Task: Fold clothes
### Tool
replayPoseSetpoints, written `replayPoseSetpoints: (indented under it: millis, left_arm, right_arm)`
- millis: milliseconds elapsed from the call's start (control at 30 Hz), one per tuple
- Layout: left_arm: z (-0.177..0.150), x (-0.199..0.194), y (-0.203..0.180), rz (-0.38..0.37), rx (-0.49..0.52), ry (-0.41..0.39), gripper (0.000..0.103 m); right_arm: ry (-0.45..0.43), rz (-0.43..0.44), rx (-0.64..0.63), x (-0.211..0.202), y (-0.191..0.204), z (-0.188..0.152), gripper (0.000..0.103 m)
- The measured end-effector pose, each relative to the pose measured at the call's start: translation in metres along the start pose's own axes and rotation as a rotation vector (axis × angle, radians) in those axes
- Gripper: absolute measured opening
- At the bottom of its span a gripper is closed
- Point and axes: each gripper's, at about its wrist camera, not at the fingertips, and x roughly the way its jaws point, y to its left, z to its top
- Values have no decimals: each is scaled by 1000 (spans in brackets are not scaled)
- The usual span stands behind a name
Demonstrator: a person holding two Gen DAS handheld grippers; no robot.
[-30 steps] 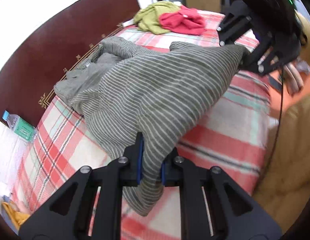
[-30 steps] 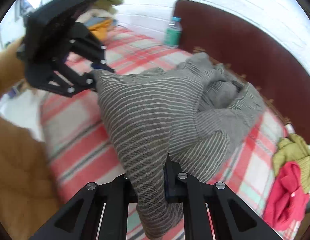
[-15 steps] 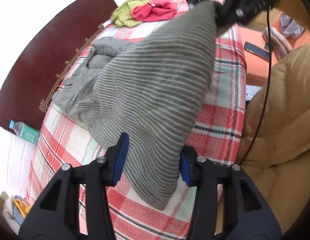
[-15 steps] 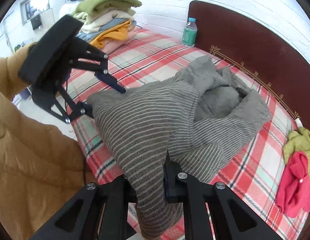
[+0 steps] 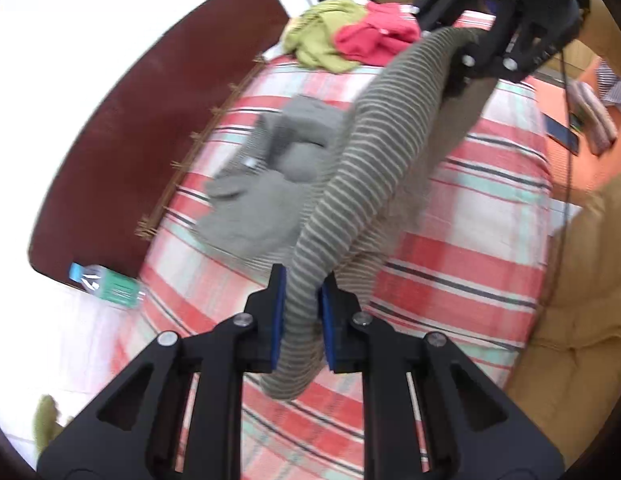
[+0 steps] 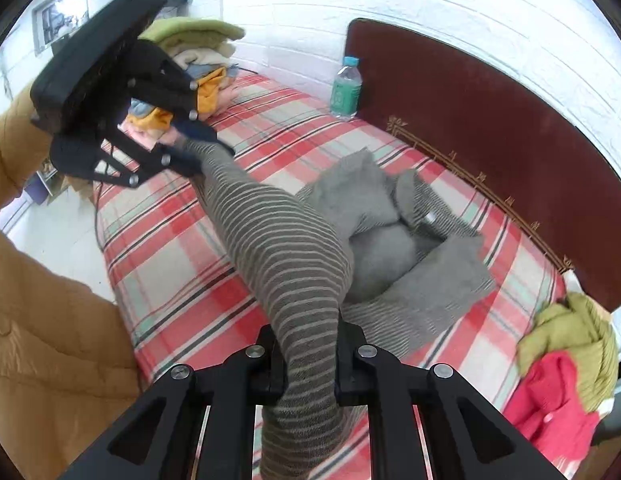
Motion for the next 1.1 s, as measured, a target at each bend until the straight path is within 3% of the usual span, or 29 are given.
replayPoseSetpoints:
  millis: [267,500,700,1100]
  left_arm:
    - [40,5,69,44,-48,23,19]
    - [64,50,114,-10,-129,76,19]
    - [72,90,140,-35,-227,101,19]
    - [77,152,172,-56,-390,120,19]
  right_arm:
    - [21,-10,44,15,-53,34,13]
    - [47,-6,118,43,-99,46,15]
    - [69,-3,181,68,-138,57,16]
    - [106,-7,301,124,-180,57,16]
